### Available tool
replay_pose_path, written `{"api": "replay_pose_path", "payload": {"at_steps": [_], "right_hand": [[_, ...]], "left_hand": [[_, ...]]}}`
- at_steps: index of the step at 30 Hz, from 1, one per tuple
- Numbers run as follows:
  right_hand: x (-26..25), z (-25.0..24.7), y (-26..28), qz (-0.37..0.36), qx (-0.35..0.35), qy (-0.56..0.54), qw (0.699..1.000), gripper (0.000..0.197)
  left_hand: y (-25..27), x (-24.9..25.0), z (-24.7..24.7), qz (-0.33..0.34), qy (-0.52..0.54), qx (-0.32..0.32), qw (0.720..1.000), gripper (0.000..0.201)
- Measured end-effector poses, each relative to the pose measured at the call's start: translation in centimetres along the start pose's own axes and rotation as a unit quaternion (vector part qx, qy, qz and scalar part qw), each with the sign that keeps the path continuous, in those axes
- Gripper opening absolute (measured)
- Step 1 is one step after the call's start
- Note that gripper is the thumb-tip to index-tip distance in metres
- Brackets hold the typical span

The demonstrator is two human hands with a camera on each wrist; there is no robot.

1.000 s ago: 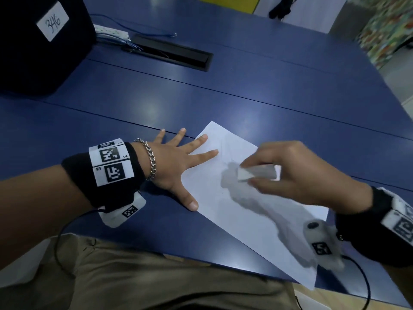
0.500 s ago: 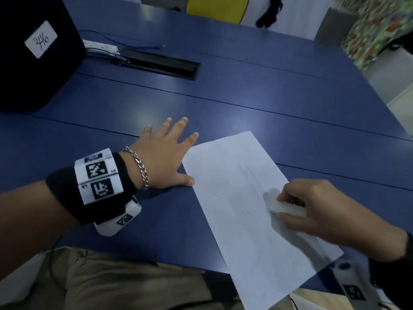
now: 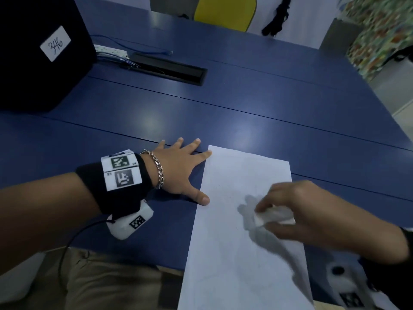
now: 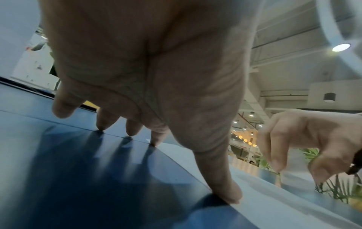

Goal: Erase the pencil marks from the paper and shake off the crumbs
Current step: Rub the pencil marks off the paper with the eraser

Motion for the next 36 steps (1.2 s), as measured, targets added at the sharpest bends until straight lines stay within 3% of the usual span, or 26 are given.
{"api": "replay_pose_path", "payload": {"at_steps": [4, 8, 14, 19, 23, 29, 33, 34, 36], "right_hand": [[0.0, -3.3, -4.4, -0.082, 0.076, -0.013, 0.994, 0.030], [0.4, -5.5, -9.0, -0.089, 0.124, 0.025, 0.988, 0.035], [-0.8, -4.7, -11.9, -0.144, 0.076, 0.042, 0.986, 0.030], [-0.7, -5.2, -12.3, -0.118, 0.113, 0.046, 0.985, 0.026], [-1.3, -4.1, -11.8, -0.152, 0.000, 0.031, 0.988, 0.031], [-0.9, -6.2, -13.2, -0.137, 0.133, 0.054, 0.980, 0.028], [-1.6, -4.5, -12.5, -0.156, 0.032, 0.034, 0.987, 0.027], [-1.7, -4.5, -12.4, -0.156, 0.023, 0.034, 0.987, 0.027], [-1.0, -5.8, -12.3, -0.145, 0.072, 0.031, 0.986, 0.028]], "left_hand": [[-0.6, -0.4, -1.0, -0.008, 0.023, 0.009, 1.000, 0.140], [-1.1, -0.4, -0.9, -0.022, 0.014, -0.005, 1.000, 0.142], [-1.5, -0.8, -0.6, -0.029, 0.025, -0.025, 0.999, 0.145], [-1.5, -0.7, -0.6, -0.027, 0.030, -0.029, 0.999, 0.146], [-1.6, -0.7, -0.7, -0.032, 0.022, -0.028, 0.999, 0.146], [-1.6, -0.7, -0.6, -0.037, 0.016, -0.034, 0.999, 0.147], [-1.5, -0.5, -0.4, -0.038, 0.020, -0.038, 0.998, 0.154], [-1.4, -0.4, -0.4, -0.039, 0.018, -0.040, 0.998, 0.155], [-1.3, -0.3, -0.5, -0.036, 0.013, -0.044, 0.998, 0.156]]}}
Point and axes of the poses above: each hand's wrist, its own y-axis away from the middle knuckle, its own z-axis out of the palm, x = y × z, the point moved 6 cm from there along -y, towards the middle knuckle, and after that the axes turned 13 degrees about -x, right-handed, at the moved point
